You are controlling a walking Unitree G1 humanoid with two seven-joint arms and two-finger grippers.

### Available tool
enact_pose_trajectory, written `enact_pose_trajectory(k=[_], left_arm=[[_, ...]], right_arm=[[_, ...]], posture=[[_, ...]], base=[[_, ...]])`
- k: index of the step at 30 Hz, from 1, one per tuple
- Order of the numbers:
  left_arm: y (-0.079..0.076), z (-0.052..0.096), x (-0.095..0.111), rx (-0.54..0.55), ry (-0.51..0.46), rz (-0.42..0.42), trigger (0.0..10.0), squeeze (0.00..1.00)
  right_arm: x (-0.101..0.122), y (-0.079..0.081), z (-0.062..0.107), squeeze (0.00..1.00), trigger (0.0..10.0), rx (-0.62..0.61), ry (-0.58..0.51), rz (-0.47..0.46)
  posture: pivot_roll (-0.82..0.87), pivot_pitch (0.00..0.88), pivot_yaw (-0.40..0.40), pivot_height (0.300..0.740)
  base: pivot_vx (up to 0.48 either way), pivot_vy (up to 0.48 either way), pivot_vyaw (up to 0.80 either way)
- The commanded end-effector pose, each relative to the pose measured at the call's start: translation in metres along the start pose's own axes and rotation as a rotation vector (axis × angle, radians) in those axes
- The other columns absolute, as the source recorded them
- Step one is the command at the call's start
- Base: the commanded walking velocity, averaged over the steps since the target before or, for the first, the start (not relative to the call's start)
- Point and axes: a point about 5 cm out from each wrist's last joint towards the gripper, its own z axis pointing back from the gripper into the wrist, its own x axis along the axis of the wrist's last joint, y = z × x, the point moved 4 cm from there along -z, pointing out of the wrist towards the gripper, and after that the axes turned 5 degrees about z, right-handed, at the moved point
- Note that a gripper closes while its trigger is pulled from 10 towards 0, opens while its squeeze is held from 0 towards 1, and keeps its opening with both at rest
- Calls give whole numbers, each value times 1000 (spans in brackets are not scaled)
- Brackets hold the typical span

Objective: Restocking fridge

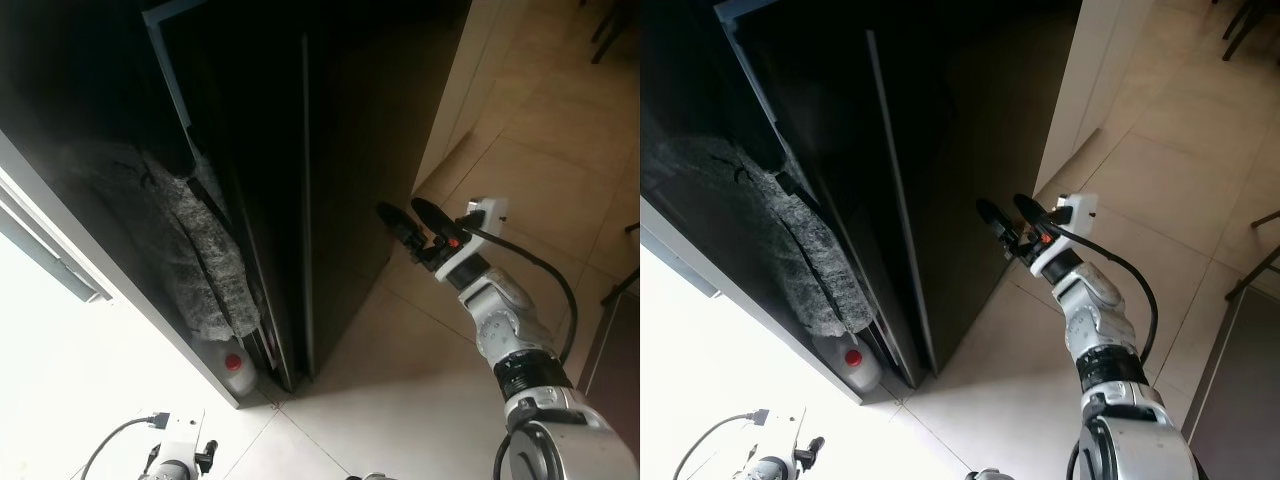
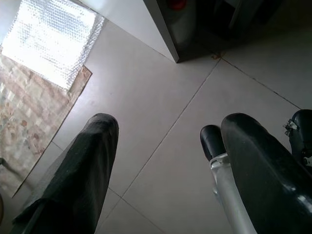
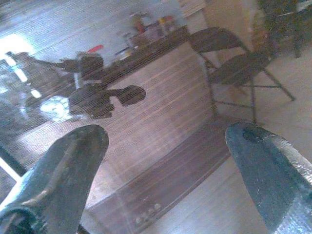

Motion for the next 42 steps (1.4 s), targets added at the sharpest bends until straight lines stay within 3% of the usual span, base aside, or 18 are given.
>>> enact_pose_trajectory(k=[1, 15, 22, 27, 29, 33, 37, 38, 40, 42], left_arm=[[0, 3, -13, 5, 36, 15, 10000, 0], [2, 4, -19, 6, 60, 27, 10000, 0], [2, 4, -18, 11, 57, 42, 10000, 0], [3, 4, -18, 16, 55, 48, 10000, 0], [4, 5, -20, 18, 57, 49, 10000, 0], [5, 6, -23, 16, 60, 42, 10000, 0], [7, 7, -27, 9, 75, 30, 10000, 0], [7, 7, -28, 8, 77, 28, 10000, 0], [8, 7, -28, 7, 77, 27, 10000, 0], [8, 7, -28, 3, 79, 20, 10000, 0]], right_arm=[[0, 3, -5, 0, 10000, 19, 6, 9], [1, 25, -33, 0, 10000, 104, 7, -4], [2, 60, -66, 0, 10000, 212, 35, -12], [0, 67, -72, 0, 10000, 220, 34, -11], [2, 62, -68, 0, 10000, 202, 0, -20], [16, 36, -45, 0, 10000, 131, -96, 30], [42, 23, -9, 0, 10000, 77, -259, 74], [41, 17, 6, 0, 10000, 31, -267, 93], [34, 10, 21, 0, 10000, -17, -244, 107], [13, 1, 45, 0, 10000, -66, -172, 86]], posture=[[-175, 138, -15, 740], [-165, 136, -19, 740], [-139, 129, -31, 740], [-124, 133, -36, 740], [-128, 134, -34, 740], [-146, 137, -25, 740], [-166, 141, -10, 740], [-166, 140, -9, 740], [-168, 138, -7, 740], [-178, 135, -2, 740]], base=[[0, 0, 0], [0, 0, 0], [0, 0, 0], [0, 0, 0], [0, 0, 0], [0, 0, 0], [0, 0, 0], [0, 0, 0], [0, 0, 0], [0, 0, 0]])
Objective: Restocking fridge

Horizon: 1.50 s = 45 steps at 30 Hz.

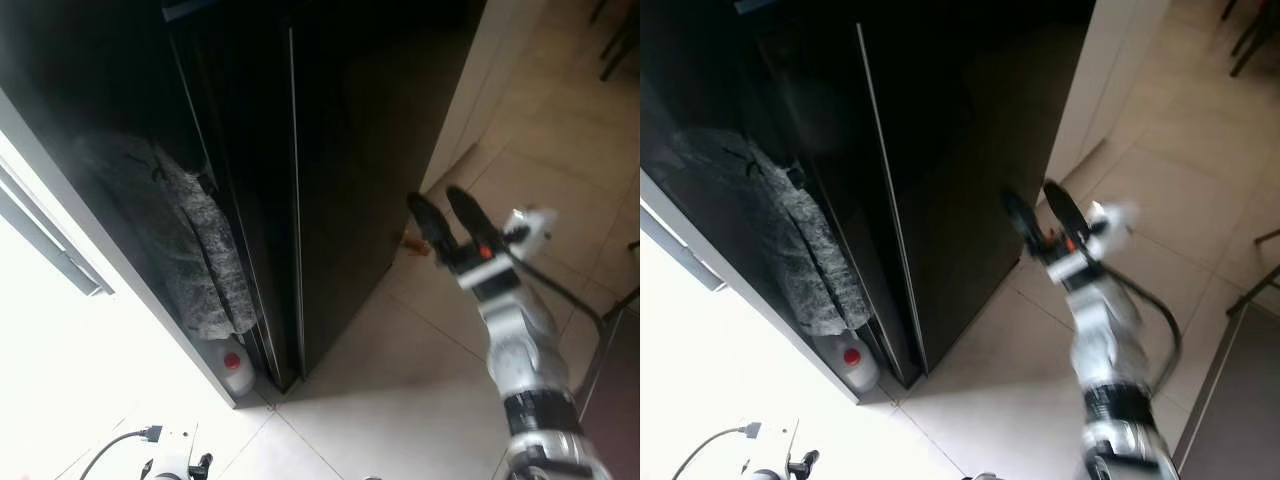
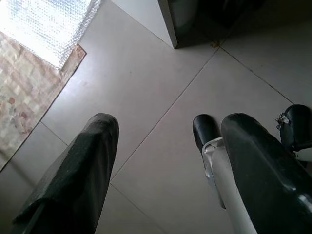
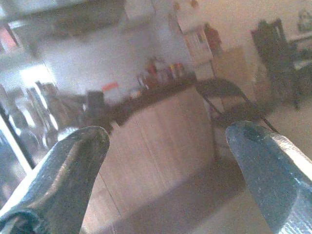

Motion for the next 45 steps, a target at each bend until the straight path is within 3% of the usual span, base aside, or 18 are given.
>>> enact_pose_trajectory(k=[1, 5, 7, 9, 11, 12, 15, 16, 17, 18, 19, 22, 25, 28, 33, 37, 39, 45], left_arm=[[1, 2, -11, -4, 33, -10, 10000, 0], [0, 2, -10, -13, 32, -21, 10000, 0], [0, 2, -10, -19, 33, -26, 10000, 0], [-1, 2, -11, -20, 34, -25, 10000, 0], [0, 3, -14, -10, 47, -1, 10000, 0], [0, 3, -16, -6, 53, 9, 10000, 0], [4, 4, -21, 12, 69, 28, 10000, 0], [5, 5, -22, 15, 71, 31, 10000, 0], [6, 5, -23, 21, 80, 24, 10000, 0], [6, 5, -23, 21, 80, 24, 10000, 0], [5, 5, -24, 21, 82, 18, 10000, 0], [3, 5, -22, 22, 72, 26, 10000, 0], [3, 5, -24, 20, 76, 22, 10000, 0], [2, 5, -22, 17, 73, 15, 10000, 0], [2, 3, -18, 18, 68, -1, 10000, 0], [4, 4, -21, 23, 73, 8, 10000, 0], [6, 5, -24, 27, 78, 9, 10000, 0], [6, 5, -24, 23, 80, 15, 10000, 0]], right_arm=[[-5, -2, 8, 0, 10000, -3, 40, 6], [-30, -3, 30, 0, 10000, 15, 188, 13], [-55, -31, 49, 0, 10000, -176, 315, 50], [-67, -42, 60, 0, 10000, -276, 379, 70], [-107, -52, 99, 0, 10000, -462, 587, 81], [-119, -50, 112, 0, 10000, -503, 644, 73], [-172, -19, 167, 0, 10000, -575, 863, -60], [-178, -14, 173, 0, 10000, -582, 884, -82], [-194, 0, 198, 0, 10000, -593, 1010, -80], [-194, 0, 198, 0, 10000, -593, 1010, -80], [-208, 15, 230, 0, 10000, -572, 1173, -42], [-215, 29, 253, 0, 10000, -587, 1221, -69], [-217, 34, 258, 0, 10000, -614, 1190, -96], [-223, 47, 271, 0, 10000, -642, 1228, -84], [-233, 61, 250, 0, 10000, -614, 1216, -62], [-236, 68, 245, 0, 10000, -599, 1211, -39], [-232, 58, 246, 0, 10000, -609, 1204, -34], [-230, 55, 246, 0, 10000, -616, 1208, -33]], posture=[[-178, 135, -2, 740], [-179, 125, 1, 740], [-174, 122, -2, 740], [-174, 122, -2, 740], [-166, 127, -3, 740], [-162, 131, -5, 740], [-152, 151, -15, 740], [-152, 151, -15, 740], [-161, 163, -19, 740], [-161, 163, -19, 740], [-144, 175, -23, 740], [-144, 187, -26, 740], [-155, 192, -22, 740], [-155, 192, -17, 740], [-155, 189, -15, 740], [-149, 191, -17, 740], [-148, 193, -15, 740], [-150, 193, -15, 740]], base=[[0, 0, 0], [0, 0, 0], [0, 0, 0], [0, 0, 0], [0, 0, 0], [0, 0, 0], [0, 0, 0], [0, 0, 0], [0, 0, 0], [0, 0, 0], [0, 0, 0], [0, 0, 0], [0, 0, 0], [0, 0, 0], [0, 0, 0], [0, 0, 0], [0, 0, 653], [0, 0, 800]])
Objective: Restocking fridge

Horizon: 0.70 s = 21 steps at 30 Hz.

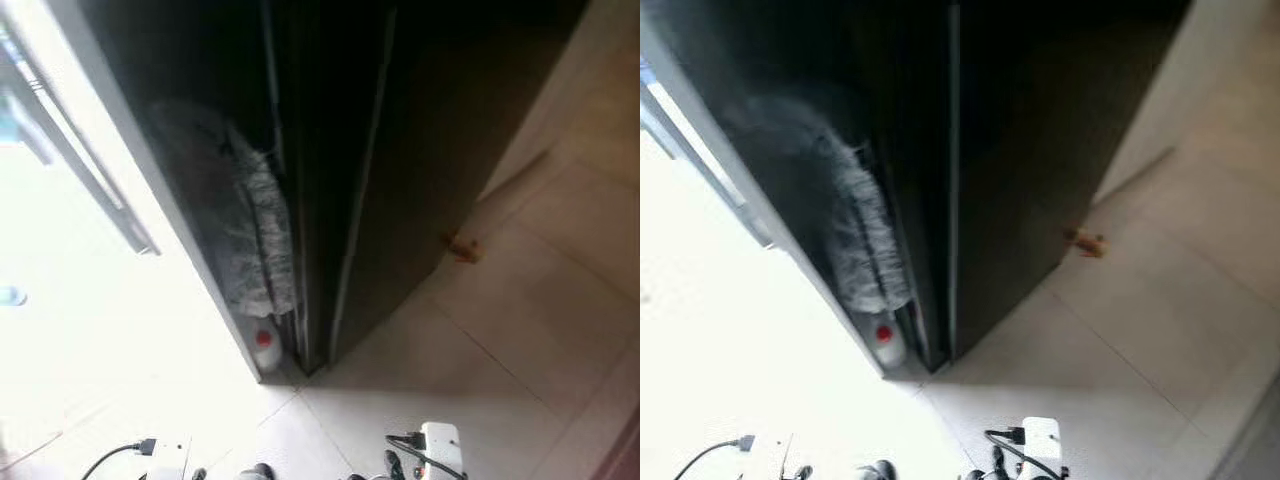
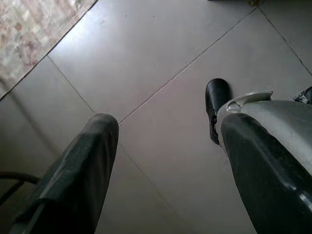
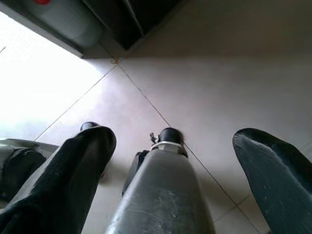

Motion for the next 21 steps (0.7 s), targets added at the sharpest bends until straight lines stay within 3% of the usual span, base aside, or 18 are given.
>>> enact_pose_trajectory(k=[1, 21], left_arm=[[0, 2, -9, 1, 29, 11, 10000, 0], [-4, 2, -8, -11, 17, 23, 10000, 0]], right_arm=[[-14, -3, 3, 0, 10000, -8, 46, 0], [-12, -6, 3, 0, 10000, 5, 49, 32]], posture=[[-149, 192, -15, 740], [-141, 173, -19, 740]], base=[[0, 0, 800], [0, 0, 800]])
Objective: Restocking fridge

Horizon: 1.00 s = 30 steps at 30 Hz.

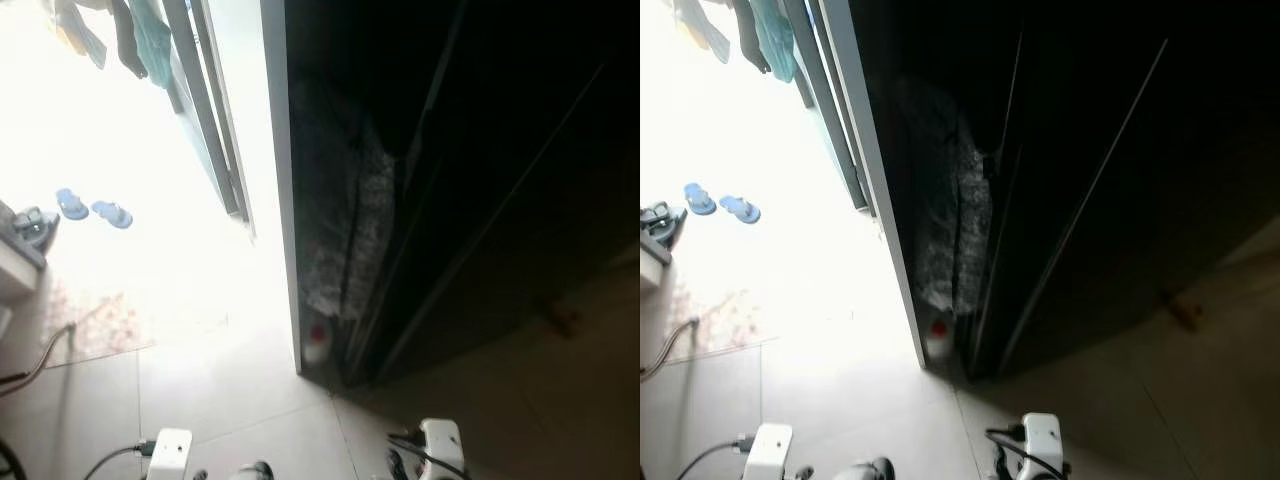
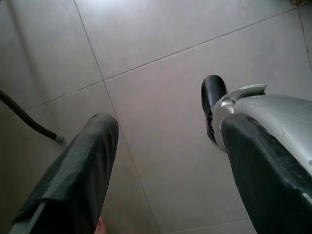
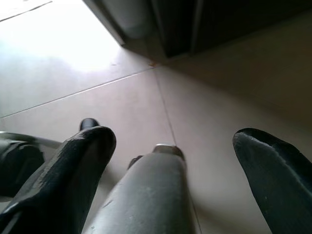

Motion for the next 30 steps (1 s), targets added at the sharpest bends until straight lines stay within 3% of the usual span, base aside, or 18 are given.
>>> enact_pose_trajectory(k=[1, 12, 13, 15, 27, 30], left_arm=[[-3, 1, -6, -3, 12, 17, 10000, 0], [-9, 1, -2, -14, -2, 27, 10000, 0], [-9, 1, -2, -14, -3, 33, 10000, 0], [-8, 0, -2, -1, -2, 83, 10000, 0], [-11, -1, 10, -8, -46, 94, 10000, 0], [-9, -2, 17, 1, -65, 130, 10000, 0]], right_arm=[[-14, -4, 4, 0, 10000, -6, 41, 1], [-15, -7, 5, 0, 10000, -4, 41, 13], [-13, -17, 6, 0, 10000, -10, 37, 13], [-13, -22, 7, 0, 10000, -11, 36, 14], [-23, -13, 8, 0, 10000, 4, 67, 23], [-23, -11, 8, 0, 10000, 8, 65, 25]], posture=[[-142, 167, -22, 740], [-146, 139, -21, 740], [-144, 135, -20, 740], [-144, 131, -19, 740], [-137, 120, -21, 740], [-135, 132, -26, 740]], base=[[0, 0, 800], [0, 0, 800], [0, 0, 800], [0, 0, 800], [0, 0, 800], [0, 0, 800]])
